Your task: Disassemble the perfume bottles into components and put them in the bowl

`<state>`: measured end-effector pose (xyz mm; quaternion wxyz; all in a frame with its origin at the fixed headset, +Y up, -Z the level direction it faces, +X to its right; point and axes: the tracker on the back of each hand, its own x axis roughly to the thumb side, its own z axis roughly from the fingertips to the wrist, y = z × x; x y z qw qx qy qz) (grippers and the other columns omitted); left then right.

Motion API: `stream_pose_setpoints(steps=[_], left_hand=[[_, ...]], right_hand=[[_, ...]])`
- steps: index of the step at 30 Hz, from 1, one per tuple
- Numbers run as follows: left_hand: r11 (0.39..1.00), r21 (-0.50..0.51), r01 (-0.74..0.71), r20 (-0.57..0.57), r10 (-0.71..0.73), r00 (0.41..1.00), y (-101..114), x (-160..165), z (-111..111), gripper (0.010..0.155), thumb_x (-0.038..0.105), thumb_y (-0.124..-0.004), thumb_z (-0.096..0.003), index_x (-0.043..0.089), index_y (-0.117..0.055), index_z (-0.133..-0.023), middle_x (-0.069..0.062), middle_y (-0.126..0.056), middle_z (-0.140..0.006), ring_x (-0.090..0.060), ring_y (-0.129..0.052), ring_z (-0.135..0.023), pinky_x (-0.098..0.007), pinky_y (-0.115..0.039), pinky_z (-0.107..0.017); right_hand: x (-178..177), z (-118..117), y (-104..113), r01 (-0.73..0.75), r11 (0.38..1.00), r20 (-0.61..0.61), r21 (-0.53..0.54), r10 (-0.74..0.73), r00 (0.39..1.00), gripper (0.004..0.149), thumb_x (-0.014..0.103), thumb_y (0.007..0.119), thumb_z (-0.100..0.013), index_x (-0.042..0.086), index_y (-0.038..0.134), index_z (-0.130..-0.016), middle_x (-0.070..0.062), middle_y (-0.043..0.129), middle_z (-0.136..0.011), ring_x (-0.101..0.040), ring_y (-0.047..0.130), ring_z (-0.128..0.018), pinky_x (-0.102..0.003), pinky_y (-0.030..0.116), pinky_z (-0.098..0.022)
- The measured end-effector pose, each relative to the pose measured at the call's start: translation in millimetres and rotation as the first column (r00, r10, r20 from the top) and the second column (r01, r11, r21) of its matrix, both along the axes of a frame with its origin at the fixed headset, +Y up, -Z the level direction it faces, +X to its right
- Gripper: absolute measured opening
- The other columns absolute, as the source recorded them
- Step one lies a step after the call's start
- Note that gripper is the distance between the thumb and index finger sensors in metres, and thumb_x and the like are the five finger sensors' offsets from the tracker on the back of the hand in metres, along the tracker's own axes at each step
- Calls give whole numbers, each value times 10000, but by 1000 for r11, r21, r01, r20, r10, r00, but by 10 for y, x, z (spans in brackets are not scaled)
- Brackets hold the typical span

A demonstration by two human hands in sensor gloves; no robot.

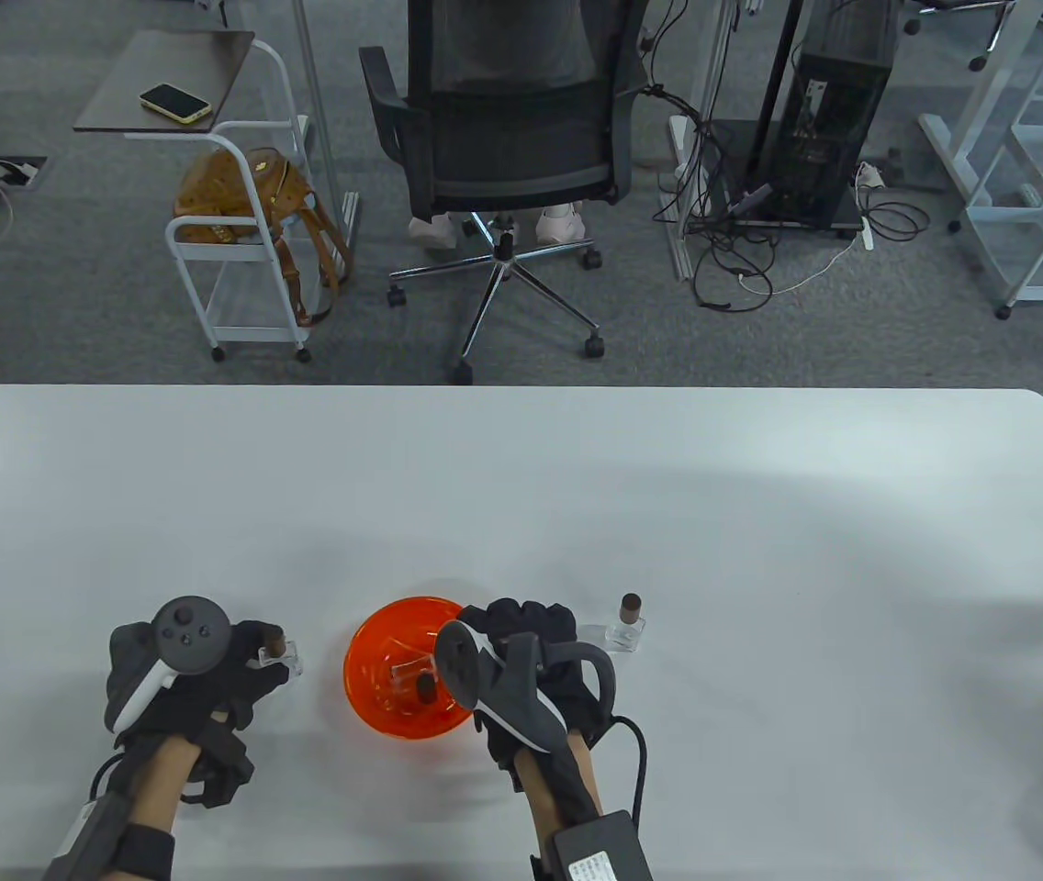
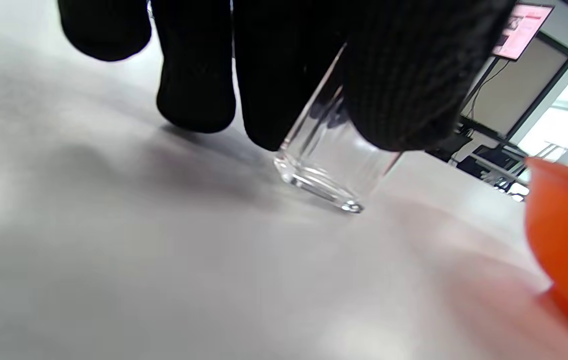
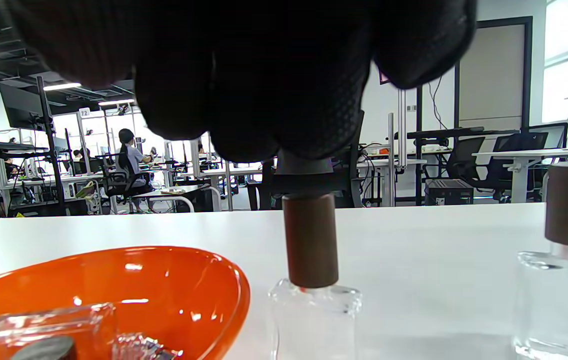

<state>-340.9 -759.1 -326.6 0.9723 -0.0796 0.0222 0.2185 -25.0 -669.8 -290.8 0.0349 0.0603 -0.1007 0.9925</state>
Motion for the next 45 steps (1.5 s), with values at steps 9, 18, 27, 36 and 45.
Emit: stream_pose_setpoints(steps=[9,18,27,36,45], left_hand=[[964,259,-65,178,19,984,576,439,239,547,443,-910,-394,265,-855,-908,-49,-1041,-870,-329,-1024,-754,-584,-729,-607],[950,311,10,295,-107,949,641,845,392,541,420,-906,-407,272,-840,-923,-50,-1001,-882,-326,-1001,-753,-588,-710,-618],[948,312,57,337,-166,927,599,978,425,537,421,-912,-402,278,-854,-916,-46,-1000,-879,-324,-998,-752,-587,-705,-622],[959,269,86,252,-156,955,559,844,354,539,423,-905,-404,248,-857,-911,-56,-1016,-872,-329,-1009,-748,-587,-713,-619],[968,246,55,241,-116,964,555,789,340,539,418,-884,-420,234,-833,-924,-77,-1038,-884,-331,-1056,-741,-593,-734,-609]], right_hand=[[-103,52,46,29,999,-43,23,-28,999,464,525,754,-360,349,883,-770,76,992,-772,-121,1035,-599,-527,770,-619],[-297,188,177,188,982,-184,3,-185,965,627,538,792,-337,356,698,-930,74,876,-910,-105,1005,-668,-517,749,-653],[-426,168,25,270,962,-213,-36,-272,939,509,516,820,-328,363,812,-813,100,972,-750,-56,1054,-526,-472,815,-588],[-276,140,107,225,972,-143,68,-214,966,472,456,853,-351,368,838,-815,50,930,-810,-95,1025,-559,-503,791,-593],[-504,8,-368,-259,965,-89,-45,254,963,524,432,902,-312,327,834,-821,56,975,-800,-73,1046,-481,-497,823,-562]])
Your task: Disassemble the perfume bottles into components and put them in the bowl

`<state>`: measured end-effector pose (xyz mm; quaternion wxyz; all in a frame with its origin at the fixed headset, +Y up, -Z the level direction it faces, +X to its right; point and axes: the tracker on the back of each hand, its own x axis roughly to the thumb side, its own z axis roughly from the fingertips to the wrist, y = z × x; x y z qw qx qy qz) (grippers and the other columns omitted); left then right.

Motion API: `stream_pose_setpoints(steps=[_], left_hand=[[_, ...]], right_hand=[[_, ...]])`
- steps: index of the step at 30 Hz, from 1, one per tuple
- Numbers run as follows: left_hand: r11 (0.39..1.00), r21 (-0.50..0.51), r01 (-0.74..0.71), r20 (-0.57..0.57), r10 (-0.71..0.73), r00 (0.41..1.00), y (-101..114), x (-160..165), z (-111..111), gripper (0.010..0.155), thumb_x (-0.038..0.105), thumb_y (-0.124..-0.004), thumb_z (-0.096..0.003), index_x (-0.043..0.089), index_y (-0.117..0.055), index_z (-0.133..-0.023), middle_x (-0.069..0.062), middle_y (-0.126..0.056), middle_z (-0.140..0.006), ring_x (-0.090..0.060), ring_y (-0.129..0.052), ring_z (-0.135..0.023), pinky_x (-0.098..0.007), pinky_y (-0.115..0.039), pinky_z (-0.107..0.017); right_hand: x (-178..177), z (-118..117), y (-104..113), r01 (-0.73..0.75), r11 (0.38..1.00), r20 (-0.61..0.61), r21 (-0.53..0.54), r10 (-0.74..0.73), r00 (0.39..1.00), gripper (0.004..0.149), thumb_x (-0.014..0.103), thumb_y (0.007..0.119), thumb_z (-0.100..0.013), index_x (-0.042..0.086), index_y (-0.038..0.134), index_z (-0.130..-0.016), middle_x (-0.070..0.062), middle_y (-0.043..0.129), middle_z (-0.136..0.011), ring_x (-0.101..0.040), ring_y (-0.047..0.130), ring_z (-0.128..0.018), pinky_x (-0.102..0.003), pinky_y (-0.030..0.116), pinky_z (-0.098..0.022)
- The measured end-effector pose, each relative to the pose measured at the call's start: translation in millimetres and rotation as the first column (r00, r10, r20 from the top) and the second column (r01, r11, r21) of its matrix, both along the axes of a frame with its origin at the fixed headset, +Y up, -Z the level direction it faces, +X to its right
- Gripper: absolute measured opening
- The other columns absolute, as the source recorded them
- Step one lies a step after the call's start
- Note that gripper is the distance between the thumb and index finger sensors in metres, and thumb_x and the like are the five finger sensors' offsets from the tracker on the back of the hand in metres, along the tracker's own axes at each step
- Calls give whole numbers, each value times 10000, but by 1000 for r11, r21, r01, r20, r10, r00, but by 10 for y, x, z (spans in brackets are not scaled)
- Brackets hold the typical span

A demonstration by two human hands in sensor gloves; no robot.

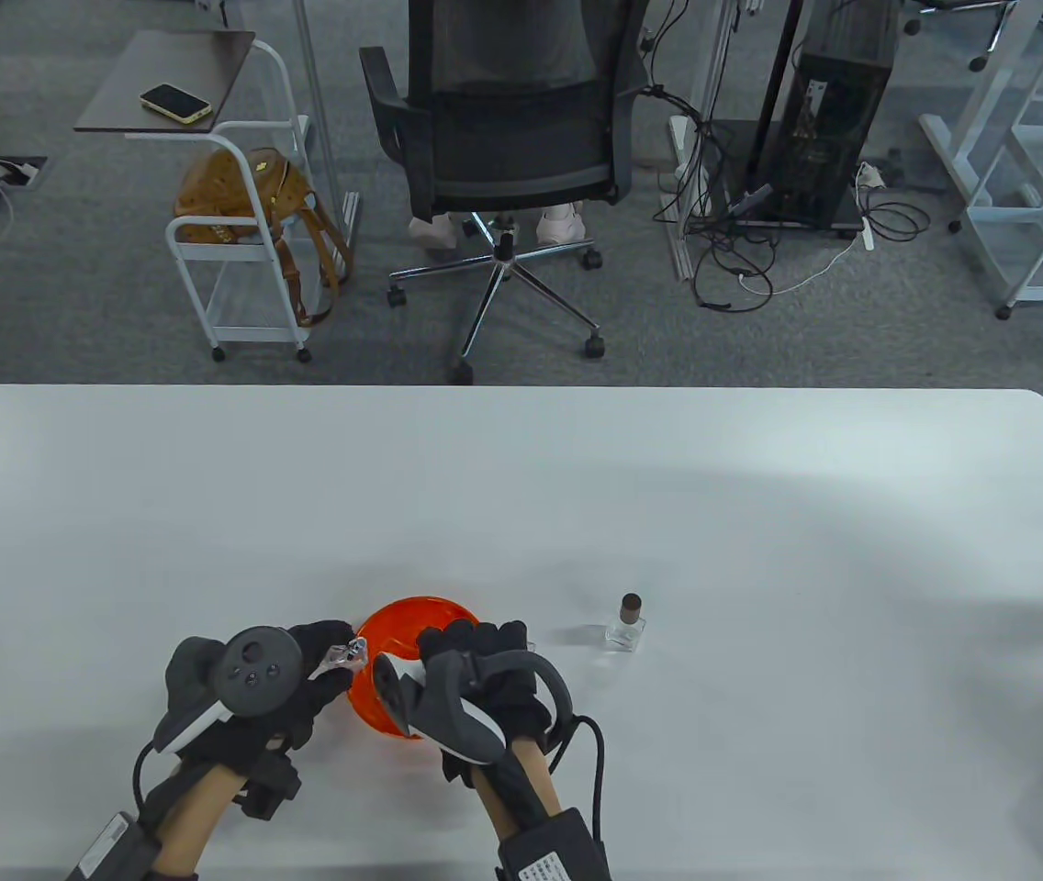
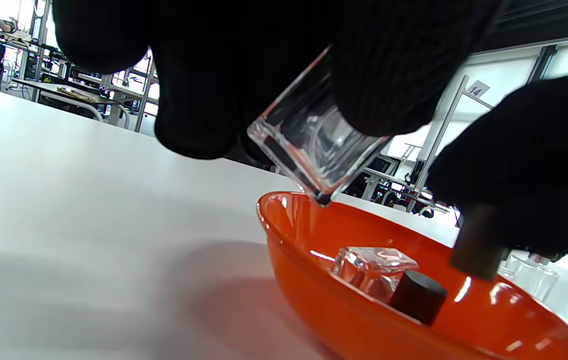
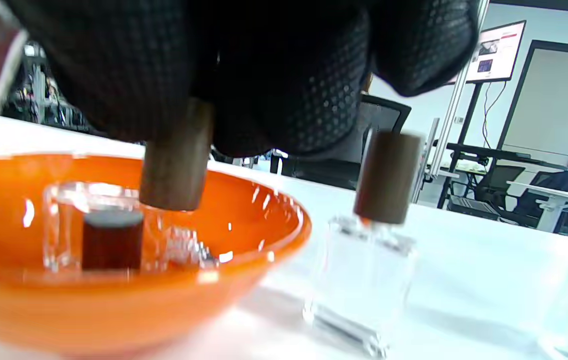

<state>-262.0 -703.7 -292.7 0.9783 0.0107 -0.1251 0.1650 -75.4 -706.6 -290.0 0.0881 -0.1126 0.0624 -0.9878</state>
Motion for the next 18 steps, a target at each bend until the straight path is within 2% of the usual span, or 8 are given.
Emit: stream_pose_setpoints(steps=[4,7,11,15,18], left_hand=[[1000,-8,-29,1,29,1000,6,-6,-4,539,416,-882,-422,227,-832,-924,-84,-1038,-881,-336,-1064,-732,-596,-738,-603],[999,-19,-26,5,27,1000,-21,3,-5,540,420,-880,-422,227,-832,-924,-82,-1041,-877,-332,-1070,-726,-595,-743,-599],[999,-35,2,6,-2,1000,-42,22,-25,540,410,-886,-417,221,-836,-921,-80,-1049,-867,-322,-1077,-710,-591,-750,-598],[1000,-23,10,24,-10,1000,-19,52,-5,544,375,-897,-414,227,-815,-931,-84,-1003,-899,-312,-1075,-676,-590,-752,-594],[1000,-13,22,36,-21,999,-7,82,9,548,353,-912,-407,237,-810,-933,-79,-984,-907,-308,-1062,-670,-584,-751,-596]], right_hand=[[-72,-57,-155,-87,996,17,-22,87,996,513,440,910,-302,320,863,-799,49,1009,-761,-59,1046,-391,-479,852,-515],[-88,-89,-223,-95,995,45,-35,97,994,516,453,911,-297,308,877,-791,50,1028,-734,-53,1038,-337,-469,865,-490],[-65,-85,-192,-102,994,45,-42,104,994,522,475,901,-289,321,879,-787,55,1024,-738,-57,1036,-347,-466,861,-495],[57,-61,57,58,998,65,19,-59,996,484,469,872,-323,324,879,-785,53,1015,-742,-67,1044,-376,-479,850,-499],[151,2,240,237,970,36,58,-239,970,504,490,831,-339,328,848,-816,53,988,-783,-77,1053,-457,-488,831,-540]])
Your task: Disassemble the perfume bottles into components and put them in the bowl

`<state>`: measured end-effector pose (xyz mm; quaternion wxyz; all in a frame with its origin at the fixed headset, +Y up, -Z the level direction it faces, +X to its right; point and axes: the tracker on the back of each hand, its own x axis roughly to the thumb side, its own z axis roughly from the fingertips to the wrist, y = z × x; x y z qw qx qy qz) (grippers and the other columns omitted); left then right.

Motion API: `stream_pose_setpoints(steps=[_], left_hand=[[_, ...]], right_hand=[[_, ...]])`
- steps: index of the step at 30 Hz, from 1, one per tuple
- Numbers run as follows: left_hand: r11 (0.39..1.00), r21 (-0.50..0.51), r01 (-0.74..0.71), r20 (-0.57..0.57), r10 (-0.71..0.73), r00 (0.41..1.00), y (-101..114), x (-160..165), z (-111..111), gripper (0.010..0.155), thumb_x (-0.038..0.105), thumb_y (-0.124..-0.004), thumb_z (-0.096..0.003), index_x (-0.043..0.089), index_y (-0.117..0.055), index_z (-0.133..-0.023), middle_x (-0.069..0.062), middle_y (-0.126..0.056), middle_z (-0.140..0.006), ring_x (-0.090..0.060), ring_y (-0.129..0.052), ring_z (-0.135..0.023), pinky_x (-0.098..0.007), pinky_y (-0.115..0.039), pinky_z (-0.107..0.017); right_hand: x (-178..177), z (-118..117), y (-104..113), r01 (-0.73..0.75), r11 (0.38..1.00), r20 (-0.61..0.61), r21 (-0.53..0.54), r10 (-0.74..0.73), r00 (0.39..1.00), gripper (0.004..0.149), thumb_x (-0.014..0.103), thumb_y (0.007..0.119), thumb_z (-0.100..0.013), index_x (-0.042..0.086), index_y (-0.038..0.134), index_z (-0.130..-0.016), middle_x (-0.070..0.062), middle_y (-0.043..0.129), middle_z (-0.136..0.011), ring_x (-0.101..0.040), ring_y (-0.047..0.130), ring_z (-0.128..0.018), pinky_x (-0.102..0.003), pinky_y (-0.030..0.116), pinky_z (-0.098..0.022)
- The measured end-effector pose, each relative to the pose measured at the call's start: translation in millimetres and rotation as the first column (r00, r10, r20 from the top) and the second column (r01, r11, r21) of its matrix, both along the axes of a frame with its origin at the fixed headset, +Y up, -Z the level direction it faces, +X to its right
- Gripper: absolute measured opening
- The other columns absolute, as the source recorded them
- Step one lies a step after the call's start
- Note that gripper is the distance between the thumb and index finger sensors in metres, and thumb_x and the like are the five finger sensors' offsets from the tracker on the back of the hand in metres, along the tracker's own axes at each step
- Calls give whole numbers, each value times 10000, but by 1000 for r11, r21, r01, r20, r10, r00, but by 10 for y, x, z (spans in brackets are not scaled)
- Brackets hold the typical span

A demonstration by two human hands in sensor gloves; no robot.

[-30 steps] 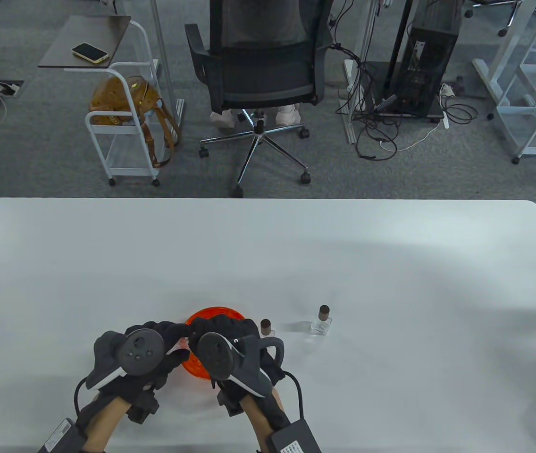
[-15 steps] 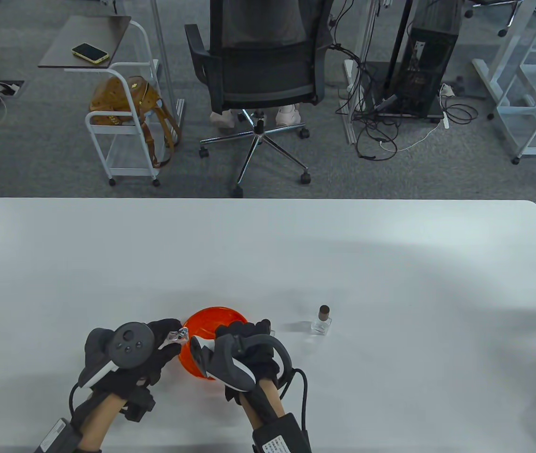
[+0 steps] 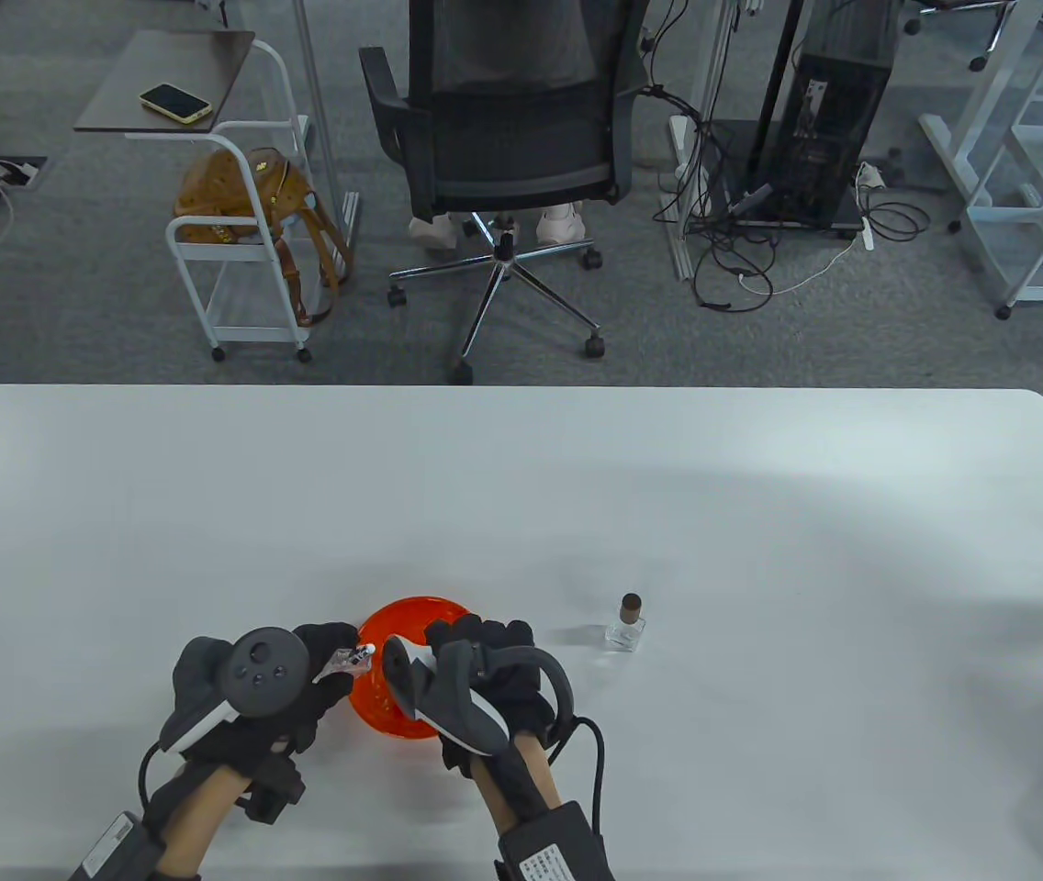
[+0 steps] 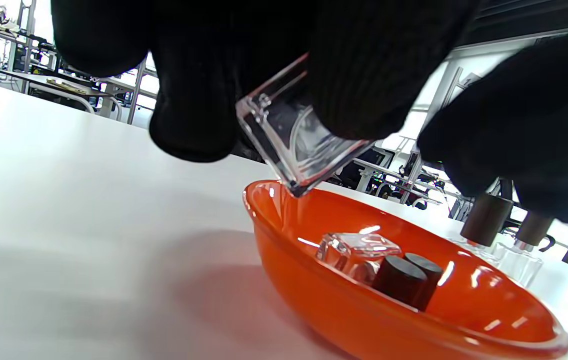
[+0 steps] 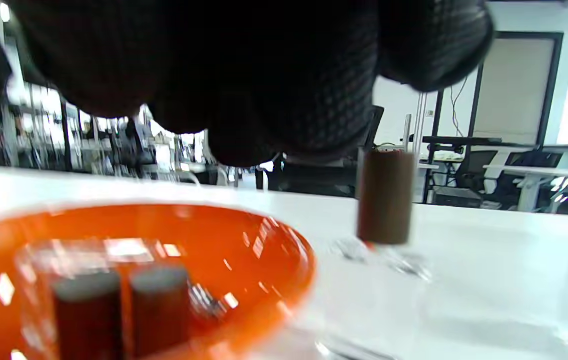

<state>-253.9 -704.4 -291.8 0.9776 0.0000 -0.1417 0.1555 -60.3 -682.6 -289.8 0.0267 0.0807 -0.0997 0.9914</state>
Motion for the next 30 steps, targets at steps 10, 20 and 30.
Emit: stream_pose_setpoints(steps=[10,20,30], left_hand=[[996,64,-57,70,52,996,81,121,57,540,358,-952,-379,226,-893,-900,-105,-1002,-869,-288,-1071,-623,-576,-771,-580],[986,110,-126,71,119,990,176,75,98,539,352,-926,-396,202,-872,-910,-118,-960,-887,-293,-1064,-647,-583,-767,-580],[982,122,-144,73,136,988,202,47,95,540,354,-927,-392,195,-876,-906,-123,-966,-880,-288,-1080,-631,-577,-783,-570]], right_hand=[[-48,52,25,326,945,-80,-27,-328,941,443,545,802,-322,352,915,-703,91,1054,-603,-46,1084,-358,-454,871,-499],[-24,55,73,448,885,-84,-129,-459,884,493,412,865,-352,314,796,-830,31,923,-798,-44,1045,-451,-470,843,-529],[-62,79,109,401,914,-112,-62,-406,907,440,427,849,-367,345,826,-799,49,963,-753,-45,1058,-424,-467,848,-529]])
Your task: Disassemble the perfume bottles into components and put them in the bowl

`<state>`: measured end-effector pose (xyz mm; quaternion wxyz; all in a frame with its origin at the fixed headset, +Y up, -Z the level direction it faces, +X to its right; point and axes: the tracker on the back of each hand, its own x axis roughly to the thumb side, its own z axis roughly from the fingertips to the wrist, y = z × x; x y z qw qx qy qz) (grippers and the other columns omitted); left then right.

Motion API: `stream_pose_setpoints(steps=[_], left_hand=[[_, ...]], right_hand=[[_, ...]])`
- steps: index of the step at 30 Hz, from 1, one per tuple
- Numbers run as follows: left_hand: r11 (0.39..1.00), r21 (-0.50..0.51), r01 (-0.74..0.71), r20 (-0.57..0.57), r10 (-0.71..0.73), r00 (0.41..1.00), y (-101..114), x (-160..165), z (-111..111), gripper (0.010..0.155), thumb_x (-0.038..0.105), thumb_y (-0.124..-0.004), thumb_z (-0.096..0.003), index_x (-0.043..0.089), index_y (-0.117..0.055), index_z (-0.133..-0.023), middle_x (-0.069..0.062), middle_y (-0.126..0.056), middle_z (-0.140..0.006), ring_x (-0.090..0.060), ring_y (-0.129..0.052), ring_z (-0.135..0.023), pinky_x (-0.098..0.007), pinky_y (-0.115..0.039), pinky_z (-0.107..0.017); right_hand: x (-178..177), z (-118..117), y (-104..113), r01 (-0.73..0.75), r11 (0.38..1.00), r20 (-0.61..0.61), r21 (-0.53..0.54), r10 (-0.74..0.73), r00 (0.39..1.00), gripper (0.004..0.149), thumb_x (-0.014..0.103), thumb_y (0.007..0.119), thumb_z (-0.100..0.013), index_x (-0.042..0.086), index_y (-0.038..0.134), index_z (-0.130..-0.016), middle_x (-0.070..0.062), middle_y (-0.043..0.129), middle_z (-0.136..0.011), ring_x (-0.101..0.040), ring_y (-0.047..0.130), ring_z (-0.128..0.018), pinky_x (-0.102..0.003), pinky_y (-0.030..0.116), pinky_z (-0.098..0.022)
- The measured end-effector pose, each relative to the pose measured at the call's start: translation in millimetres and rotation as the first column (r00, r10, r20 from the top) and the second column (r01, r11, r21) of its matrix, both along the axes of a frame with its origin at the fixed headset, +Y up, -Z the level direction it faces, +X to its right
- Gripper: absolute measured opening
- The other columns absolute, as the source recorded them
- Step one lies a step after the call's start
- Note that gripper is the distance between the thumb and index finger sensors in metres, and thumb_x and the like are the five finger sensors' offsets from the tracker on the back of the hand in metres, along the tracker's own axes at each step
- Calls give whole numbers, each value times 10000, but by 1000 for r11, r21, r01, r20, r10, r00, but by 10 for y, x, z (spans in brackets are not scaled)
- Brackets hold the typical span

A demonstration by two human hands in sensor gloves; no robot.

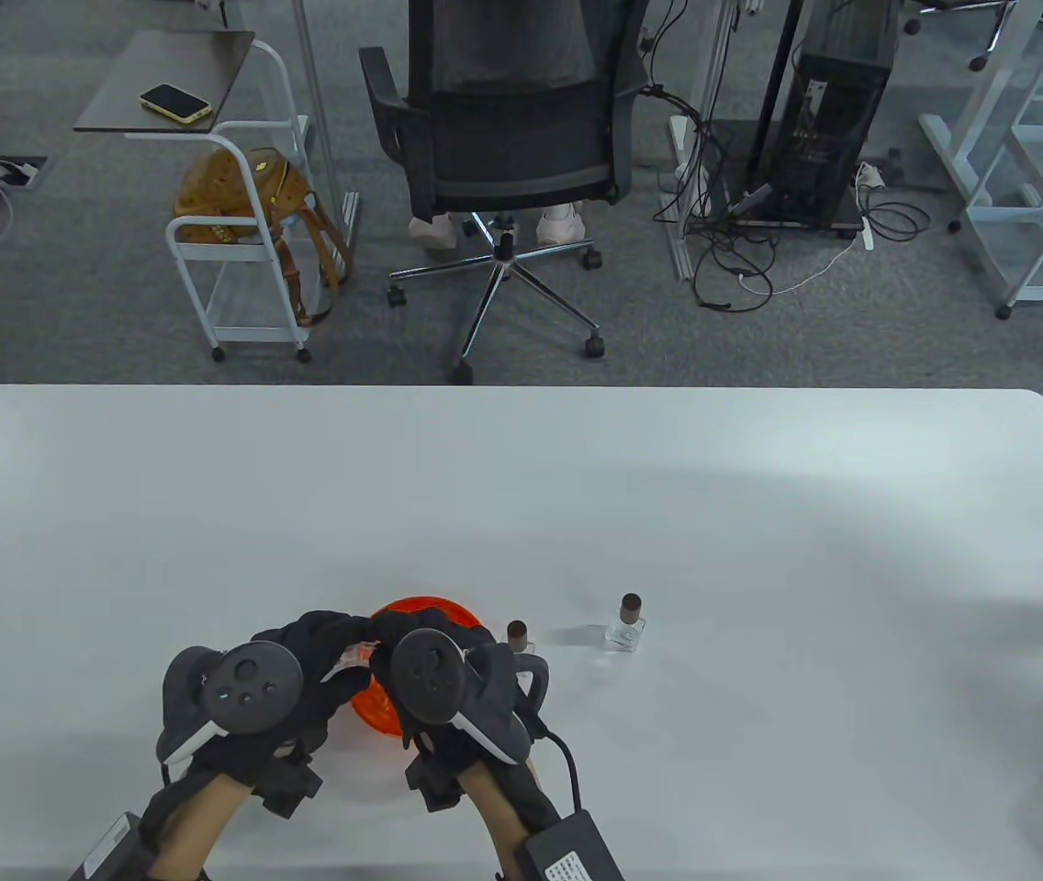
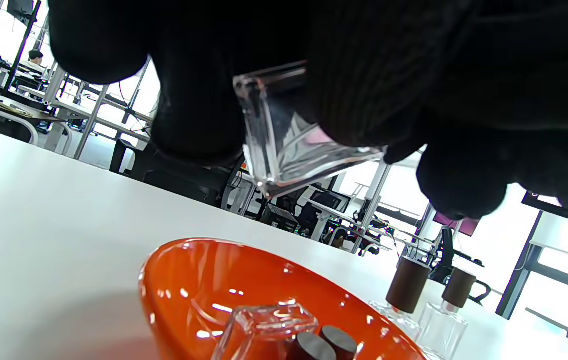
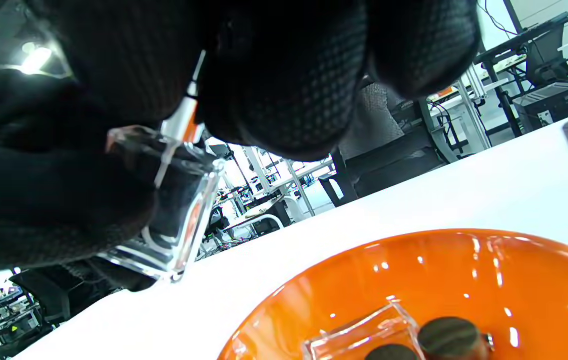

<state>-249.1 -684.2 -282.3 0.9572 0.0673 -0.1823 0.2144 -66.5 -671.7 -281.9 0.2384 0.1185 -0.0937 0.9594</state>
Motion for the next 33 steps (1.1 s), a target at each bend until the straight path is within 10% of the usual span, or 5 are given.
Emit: stream_pose_setpoints(steps=[12,17,21,33], left_hand=[[999,7,39,4,-39,999,1,56,34,537,365,-922,-396,210,-866,-907,-107,-996,-887,-280,-1102,-637,-569,-800,-564],[999,-3,40,0,-40,999,-22,49,1,537,361,-916,-400,205,-858,-910,-110,-988,-888,-284,-1095,-631,-571,-792,-567],[999,-12,43,24,-42,999,-20,45,-2,535,361,-924,-397,212,-867,-908,-107,-989,-886,-285,-1090,-638,-571,-789,-570],[999,-36,22,1,-22,1000,-70,62,-35,536,367,-921,-395,201,-877,-903,-111,-1000,-868,-276,-1099,-619,-564,-801,-561]], right_hand=[[70,-30,9,51,999,10,-12,-51,999,404,485,819,-350,340,901,-717,81,1033,-593,-39,1068,-329,-460,867,-498],[33,-27,-24,38,999,8,-26,-38,999,460,428,860,-351,335,822,-799,61,959,-752,-35,1049,-419,-466,847,-529],[13,-40,-43,18,1000,37,17,-18,999,410,501,801,-348,339,902,-711,85,1038,-551,-38,1066,-293,-453,873,-489],[42,-52,-103,5,999,-12,-37,-5,1000,464,415,856,-351,338,809,-806,60,955,-737,-38,1043,-428,-469,839,-540]])
